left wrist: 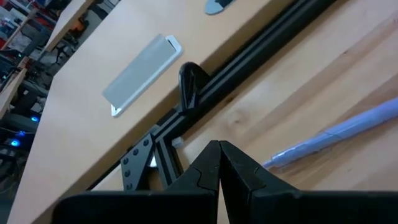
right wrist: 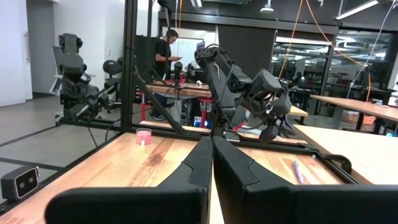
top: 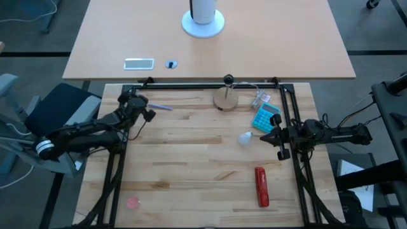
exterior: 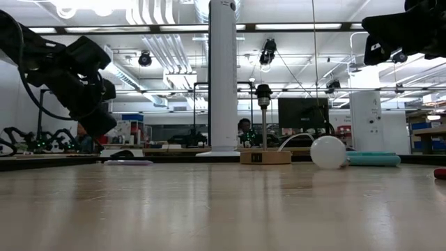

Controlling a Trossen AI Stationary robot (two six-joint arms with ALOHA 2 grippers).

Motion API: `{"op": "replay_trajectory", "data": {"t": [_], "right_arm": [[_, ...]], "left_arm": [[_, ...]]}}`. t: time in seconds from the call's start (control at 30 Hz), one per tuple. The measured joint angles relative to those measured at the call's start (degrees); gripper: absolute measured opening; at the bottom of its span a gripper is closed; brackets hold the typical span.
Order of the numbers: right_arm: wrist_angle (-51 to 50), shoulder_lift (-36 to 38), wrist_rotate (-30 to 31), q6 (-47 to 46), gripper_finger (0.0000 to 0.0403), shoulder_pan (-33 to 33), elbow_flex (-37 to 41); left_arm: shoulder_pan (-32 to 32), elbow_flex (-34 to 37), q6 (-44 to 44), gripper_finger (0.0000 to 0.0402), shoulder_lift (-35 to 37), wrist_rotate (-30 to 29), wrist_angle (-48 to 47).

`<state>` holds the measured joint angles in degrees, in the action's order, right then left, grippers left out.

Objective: Screw lightbulb
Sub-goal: Return to Home Position

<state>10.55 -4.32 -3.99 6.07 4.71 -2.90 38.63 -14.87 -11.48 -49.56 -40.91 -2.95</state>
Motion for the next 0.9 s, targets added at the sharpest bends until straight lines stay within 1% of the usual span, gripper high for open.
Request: {"op": "replay_trajectory", "data": {"t": [0.3, 0.9], "right_arm": [[0.0, 0.0, 0.0, 0.02, 0.0009, 0.01, 0.0], [0.0, 0.0, 0.0, 0.02, 0.0008, 0.02, 0.0]], "left_arm": [[0.0, 0.0, 0.01, 0.0, -1.38, 0.0, -0.01], [0.0, 0.0, 0.01, 0.0, -1.38, 0.0, 0.34]]}}
